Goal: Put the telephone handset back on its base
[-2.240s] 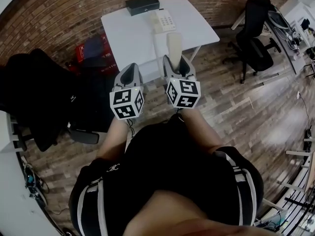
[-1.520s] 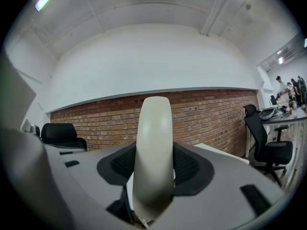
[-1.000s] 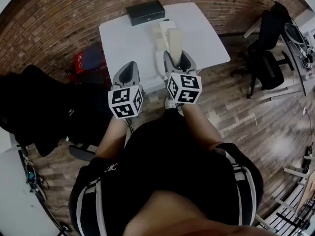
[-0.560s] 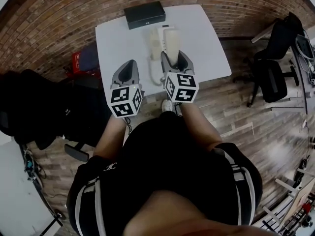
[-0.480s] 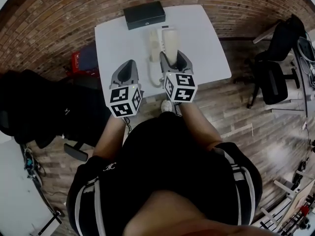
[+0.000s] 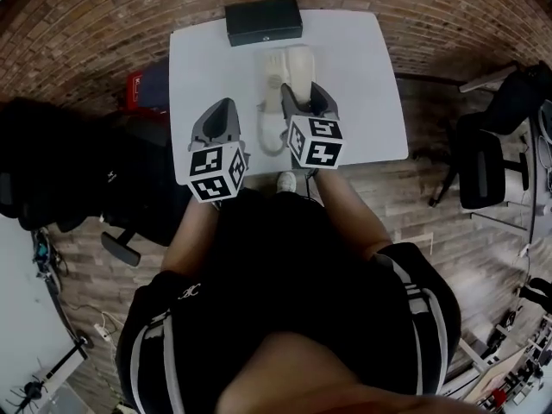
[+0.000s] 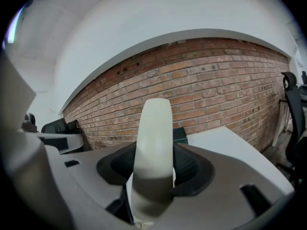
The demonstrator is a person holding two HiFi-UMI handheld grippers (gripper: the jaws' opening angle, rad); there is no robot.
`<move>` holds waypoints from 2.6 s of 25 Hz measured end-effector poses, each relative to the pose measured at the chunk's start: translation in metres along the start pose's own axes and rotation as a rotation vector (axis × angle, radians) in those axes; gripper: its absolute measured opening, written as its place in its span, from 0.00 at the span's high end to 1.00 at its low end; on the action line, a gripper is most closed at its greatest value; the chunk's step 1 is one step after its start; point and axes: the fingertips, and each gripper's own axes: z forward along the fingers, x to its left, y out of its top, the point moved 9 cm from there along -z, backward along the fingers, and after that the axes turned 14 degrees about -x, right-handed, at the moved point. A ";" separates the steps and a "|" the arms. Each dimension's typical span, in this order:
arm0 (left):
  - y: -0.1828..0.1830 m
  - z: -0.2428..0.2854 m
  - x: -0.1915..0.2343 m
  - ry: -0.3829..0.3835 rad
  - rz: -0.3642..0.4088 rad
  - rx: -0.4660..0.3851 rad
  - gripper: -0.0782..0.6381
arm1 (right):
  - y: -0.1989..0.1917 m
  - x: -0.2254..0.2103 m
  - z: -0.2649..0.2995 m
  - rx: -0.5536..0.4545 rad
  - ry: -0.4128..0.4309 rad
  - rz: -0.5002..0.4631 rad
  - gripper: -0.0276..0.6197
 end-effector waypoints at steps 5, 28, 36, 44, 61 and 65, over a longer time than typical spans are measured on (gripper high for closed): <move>-0.004 0.008 0.014 0.019 -0.006 0.026 0.90 | -0.021 -0.005 0.030 0.096 -0.015 0.063 0.65; 0.013 0.031 0.074 0.065 -0.014 -0.011 0.90 | -0.086 0.002 0.117 0.355 -0.165 -0.055 0.65; 0.013 0.030 0.086 0.080 -0.017 -0.014 0.90 | -0.113 -0.001 0.140 0.416 -0.206 -0.073 0.65; 0.013 0.026 0.098 0.104 -0.022 -0.011 0.90 | -0.130 -0.003 0.152 0.481 -0.235 -0.071 0.65; 0.011 0.028 0.109 0.100 -0.027 -0.005 0.90 | -0.143 0.000 0.165 0.521 -0.273 -0.096 0.65; 0.013 0.028 0.107 0.091 -0.025 -0.011 0.90 | -0.143 0.001 0.166 0.547 -0.277 -0.100 0.64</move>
